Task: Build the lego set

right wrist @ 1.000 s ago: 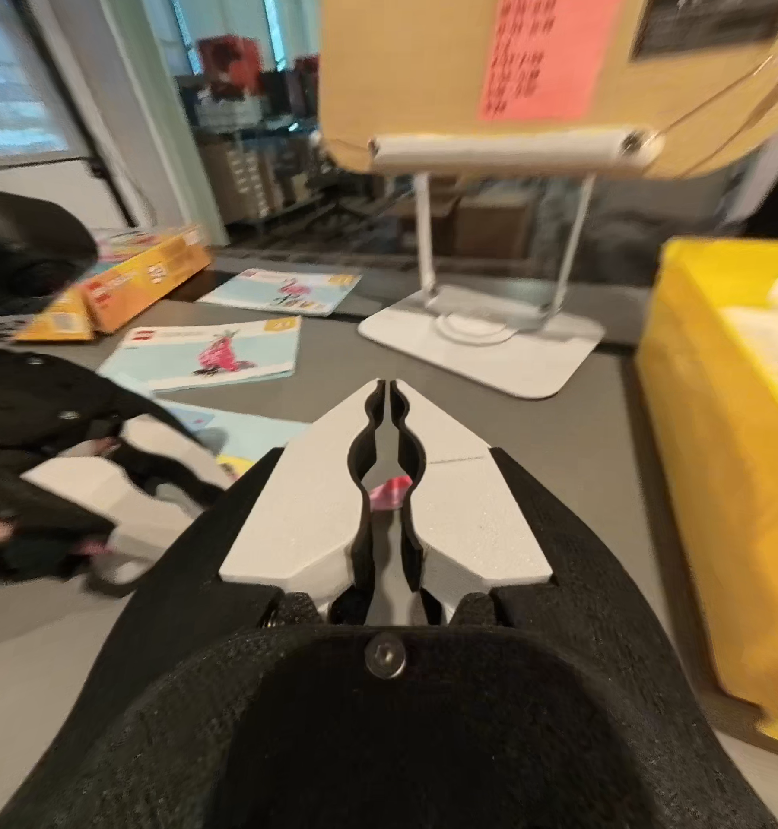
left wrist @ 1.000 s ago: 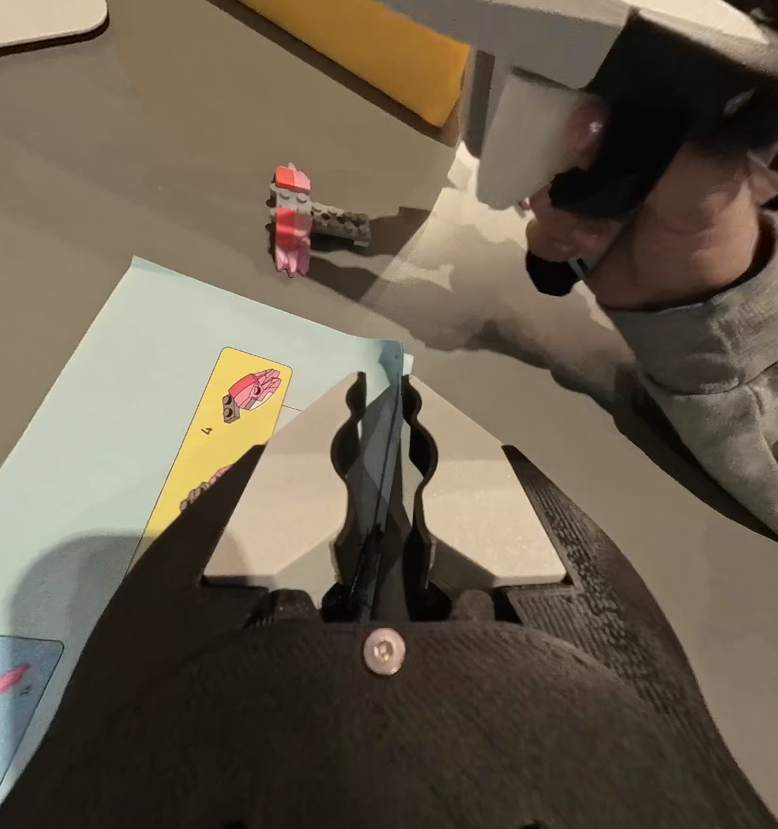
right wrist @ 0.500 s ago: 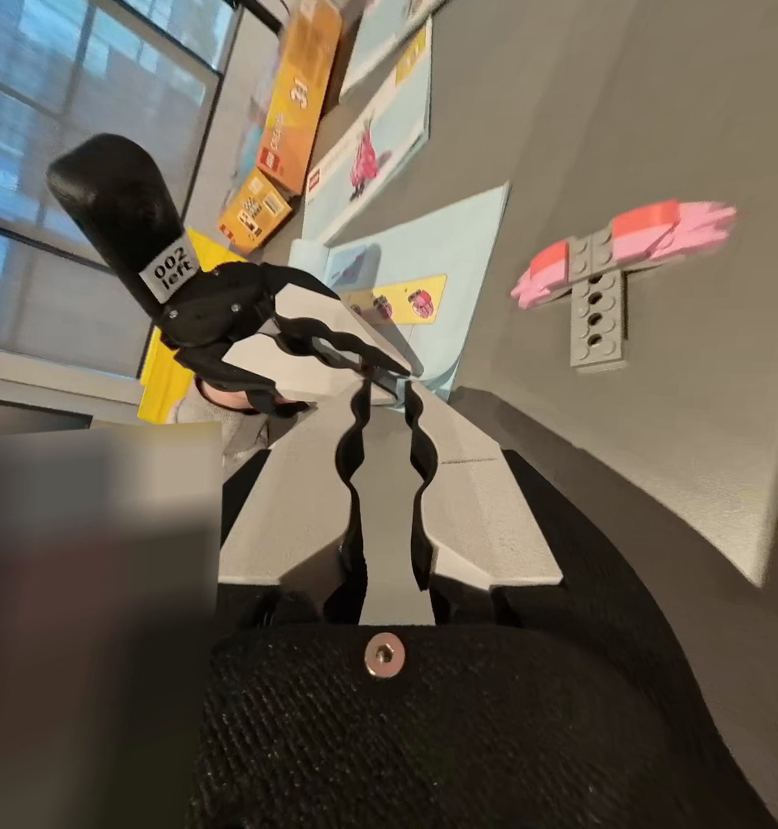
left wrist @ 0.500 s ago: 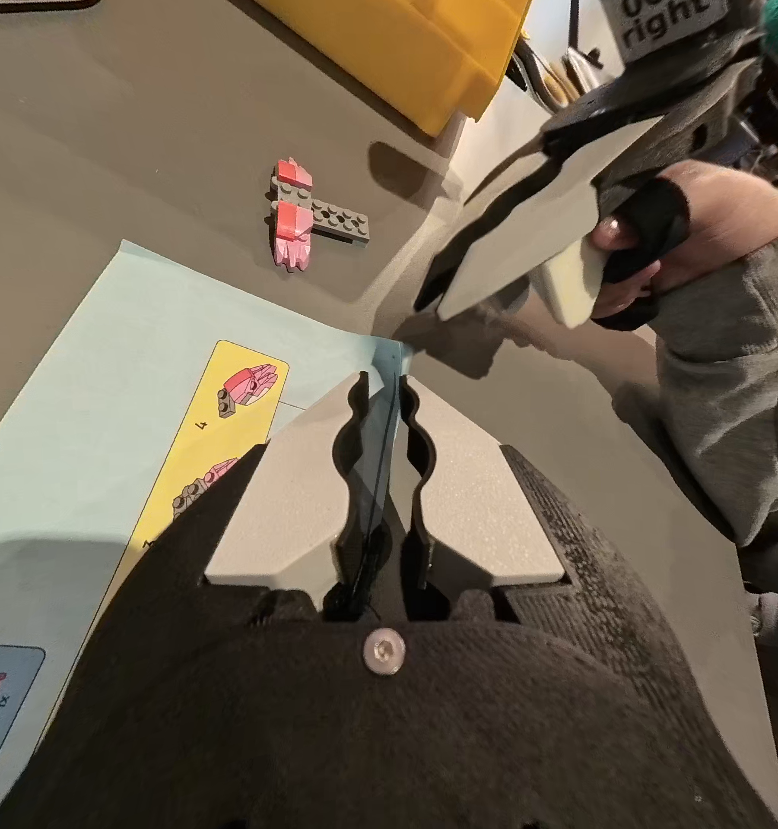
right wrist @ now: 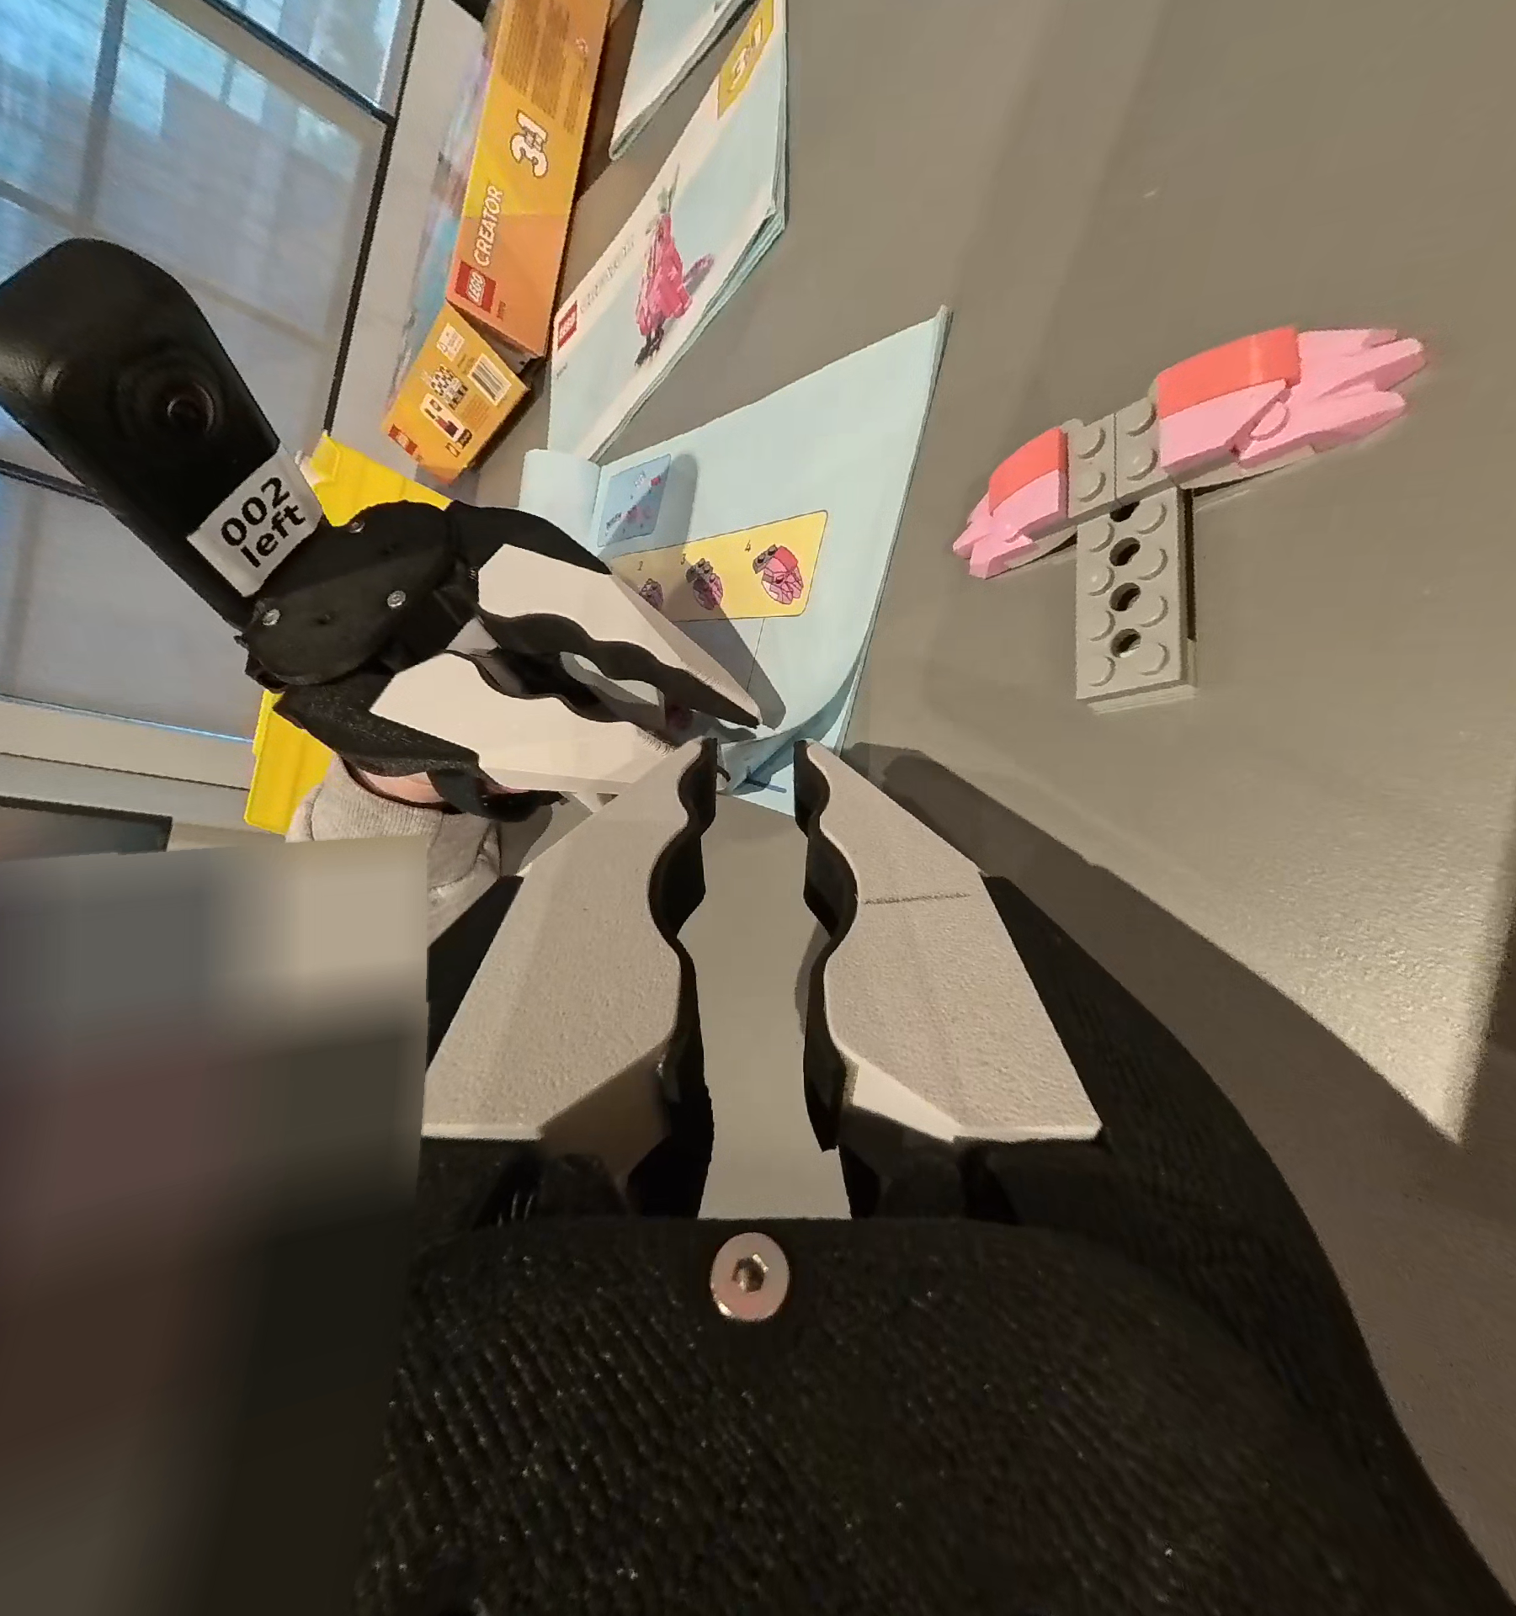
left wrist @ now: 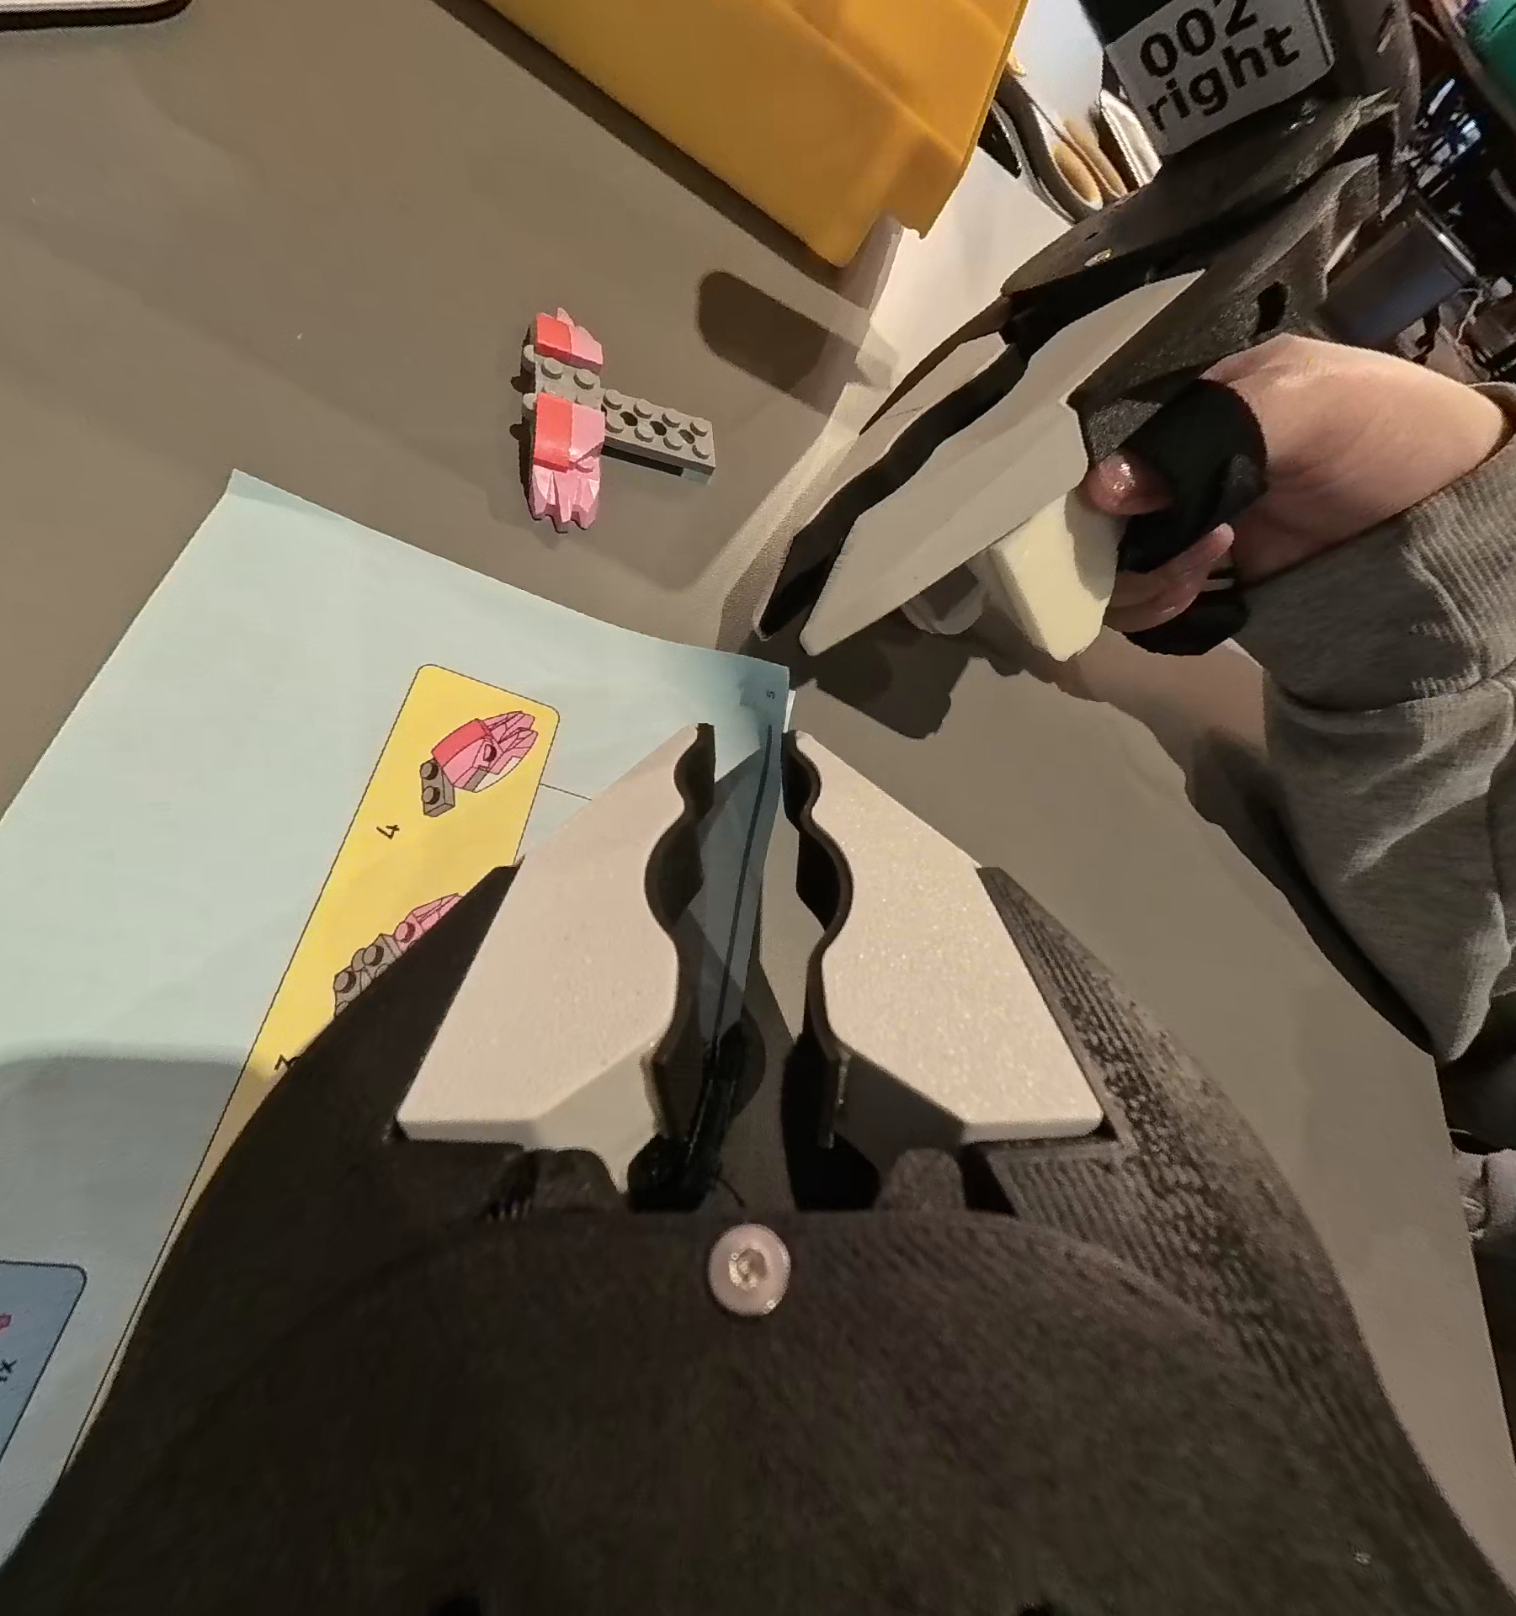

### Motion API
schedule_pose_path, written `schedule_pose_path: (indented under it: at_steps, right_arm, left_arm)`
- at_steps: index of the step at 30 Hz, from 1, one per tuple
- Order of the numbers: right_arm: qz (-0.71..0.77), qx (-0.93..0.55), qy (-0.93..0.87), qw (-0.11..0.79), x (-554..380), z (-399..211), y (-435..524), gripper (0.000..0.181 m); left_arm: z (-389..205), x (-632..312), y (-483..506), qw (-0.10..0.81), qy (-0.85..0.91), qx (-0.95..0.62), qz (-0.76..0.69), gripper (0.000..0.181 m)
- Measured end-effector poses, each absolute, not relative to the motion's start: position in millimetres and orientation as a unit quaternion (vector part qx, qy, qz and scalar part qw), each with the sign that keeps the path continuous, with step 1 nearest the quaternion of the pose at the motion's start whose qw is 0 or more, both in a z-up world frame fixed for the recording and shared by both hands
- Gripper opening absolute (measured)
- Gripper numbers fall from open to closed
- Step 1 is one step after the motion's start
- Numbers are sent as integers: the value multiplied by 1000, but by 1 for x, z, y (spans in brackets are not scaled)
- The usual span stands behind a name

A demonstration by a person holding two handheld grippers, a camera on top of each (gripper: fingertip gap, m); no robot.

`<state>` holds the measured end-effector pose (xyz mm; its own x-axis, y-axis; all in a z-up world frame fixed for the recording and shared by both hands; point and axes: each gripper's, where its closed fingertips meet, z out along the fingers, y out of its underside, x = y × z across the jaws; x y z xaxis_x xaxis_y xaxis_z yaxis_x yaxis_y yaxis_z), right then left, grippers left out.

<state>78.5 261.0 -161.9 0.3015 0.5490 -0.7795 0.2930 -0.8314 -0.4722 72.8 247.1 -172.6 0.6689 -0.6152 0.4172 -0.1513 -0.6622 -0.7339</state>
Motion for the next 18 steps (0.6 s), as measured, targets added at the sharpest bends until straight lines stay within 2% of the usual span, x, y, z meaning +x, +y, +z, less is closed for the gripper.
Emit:
schedule_pose_path:
  at_steps: [18]
  right_arm:
    - [537, -791, -271, 109, 77, -161, 256, 15]
  left_arm:
    - [-172, 73, 246, 343, 229, -845, -340, 16]
